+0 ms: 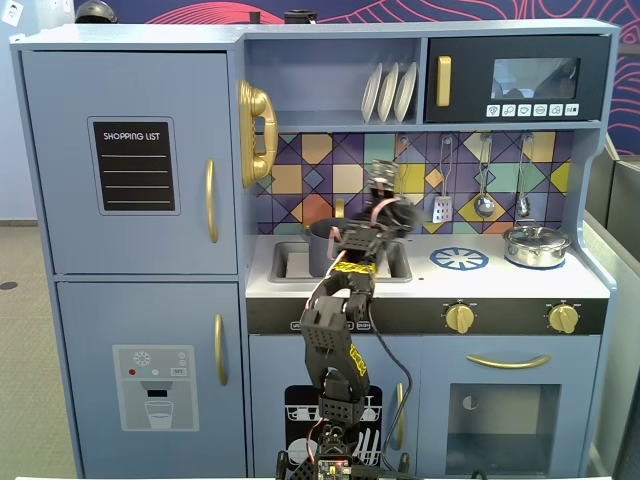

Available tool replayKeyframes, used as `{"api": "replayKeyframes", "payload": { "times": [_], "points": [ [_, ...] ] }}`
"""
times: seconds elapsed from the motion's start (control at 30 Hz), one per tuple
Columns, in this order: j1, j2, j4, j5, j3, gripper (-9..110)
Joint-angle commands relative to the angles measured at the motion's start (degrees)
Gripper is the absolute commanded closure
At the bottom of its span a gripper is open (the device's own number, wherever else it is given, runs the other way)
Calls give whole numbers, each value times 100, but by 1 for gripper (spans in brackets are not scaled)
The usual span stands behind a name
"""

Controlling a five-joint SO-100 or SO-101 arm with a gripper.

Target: Pick up the lid from the counter and put it on the gray recipient

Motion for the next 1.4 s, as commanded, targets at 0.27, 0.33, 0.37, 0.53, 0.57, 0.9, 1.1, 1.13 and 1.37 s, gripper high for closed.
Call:
{"api": "replayKeyframes", "payload": {
  "times": [0.27,0.33,0.37,0.53,0.57,0.9,1.1,1.13,1.37],
  "points": [
    [-1213,650,-457,-439,439,102],
    [-1310,606,-545,-431,527,102],
    [-1336,571,-580,-422,562,102],
    [-1433,290,-809,-378,589,102],
    [-1441,229,-844,-360,580,102],
    [-1433,-97,-1072,-290,659,102],
    [-1477,44,-1046,-264,905,102],
    [-1494,88,-1046,-264,958,102],
    [-1503,193,-984,-308,1072,102]
  ]
}}
